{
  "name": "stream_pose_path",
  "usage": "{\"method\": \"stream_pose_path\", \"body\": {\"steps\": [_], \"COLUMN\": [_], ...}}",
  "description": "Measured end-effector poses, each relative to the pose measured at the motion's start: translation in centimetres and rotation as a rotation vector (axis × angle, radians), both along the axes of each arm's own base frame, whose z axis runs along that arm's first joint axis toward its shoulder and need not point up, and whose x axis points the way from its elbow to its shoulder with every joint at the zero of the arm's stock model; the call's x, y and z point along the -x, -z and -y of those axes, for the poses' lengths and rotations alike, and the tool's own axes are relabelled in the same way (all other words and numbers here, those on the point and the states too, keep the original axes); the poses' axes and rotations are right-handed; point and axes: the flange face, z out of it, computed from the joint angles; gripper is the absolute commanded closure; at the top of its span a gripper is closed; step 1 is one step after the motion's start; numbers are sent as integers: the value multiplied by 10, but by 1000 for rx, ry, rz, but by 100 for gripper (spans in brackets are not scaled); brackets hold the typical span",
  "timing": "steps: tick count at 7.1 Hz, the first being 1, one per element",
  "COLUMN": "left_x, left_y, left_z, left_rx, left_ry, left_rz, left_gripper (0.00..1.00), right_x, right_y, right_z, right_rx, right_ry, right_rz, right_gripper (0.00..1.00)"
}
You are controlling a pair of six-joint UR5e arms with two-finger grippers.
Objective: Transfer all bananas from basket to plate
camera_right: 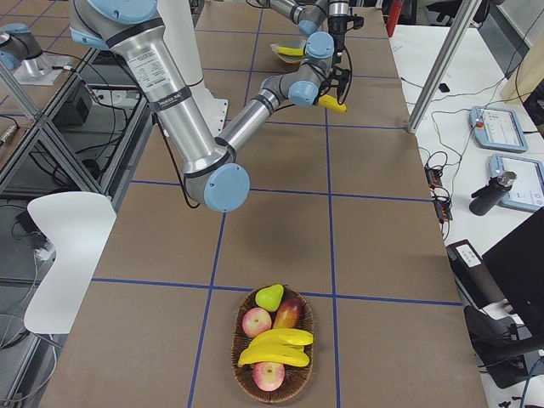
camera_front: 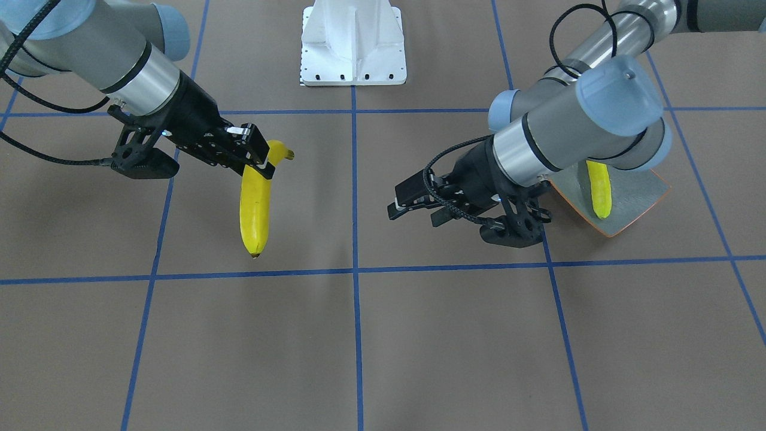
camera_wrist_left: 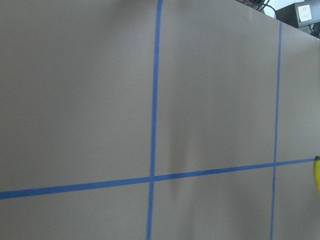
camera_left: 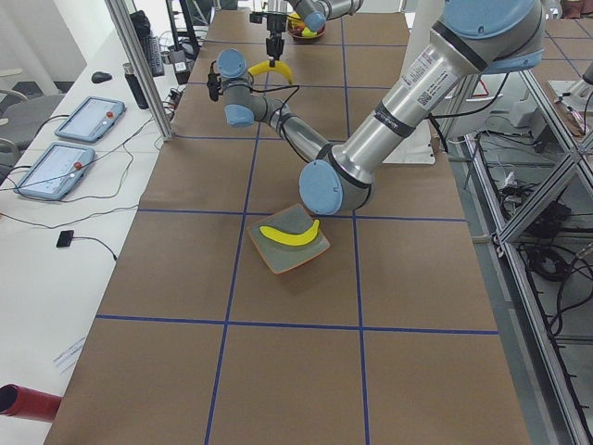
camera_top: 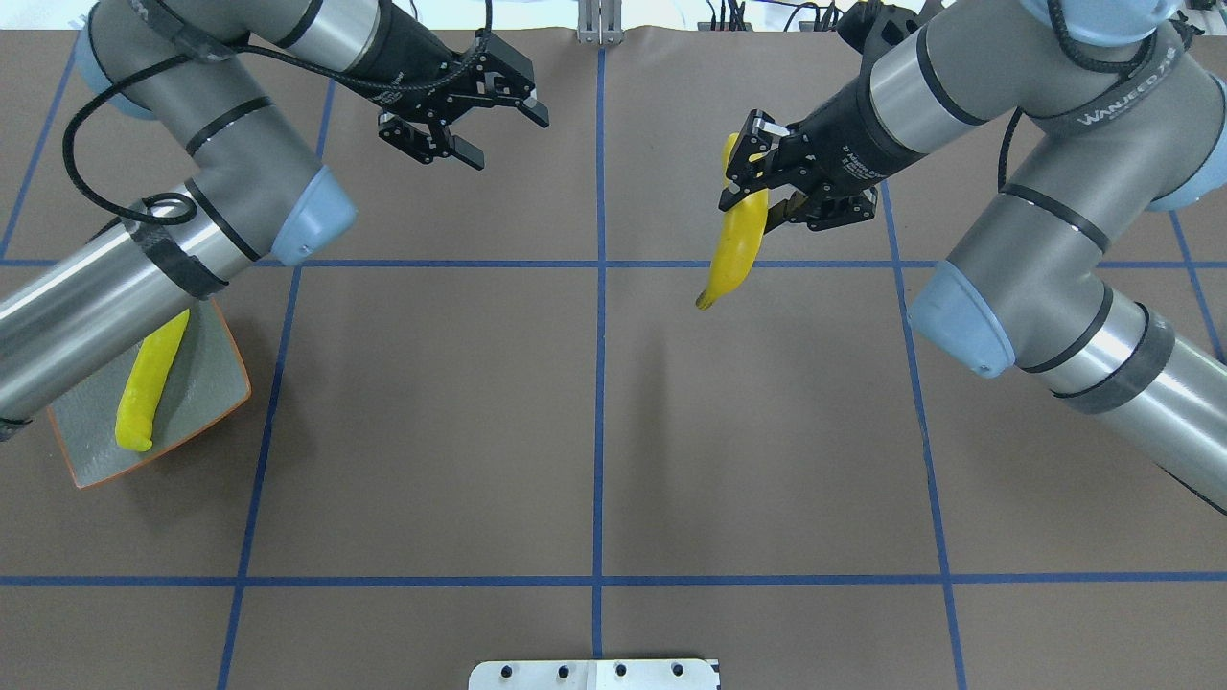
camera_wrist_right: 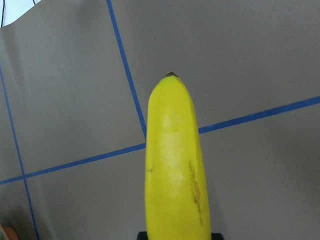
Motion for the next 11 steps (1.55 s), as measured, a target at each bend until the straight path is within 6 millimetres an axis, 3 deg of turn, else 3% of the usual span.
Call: {"method": "stream_pose_path", "body": {"steps": [3, 4, 7, 11], "left_x": [-53, -62, -67, -74], "left_y": [46, 57, 65, 70], "left_z": [-48, -55, -62, -68], "left_rx": [99, 114, 136, 136], "left_ry": [-7, -9, -15, -24], "left_rz": [-144, -167, -194, -199], "left_gripper": [7, 7, 10, 24], "right_x": [10, 14, 20, 19], "right_y": [14, 16, 17, 25], "right_z": [-17, -22, -30, -34], "right_rx": [-32, -44, -86, -117], "right_ry": [9, 15, 34, 35], "right_rz": [75, 89, 126, 154], "right_gripper": [100, 100, 100, 100]}}
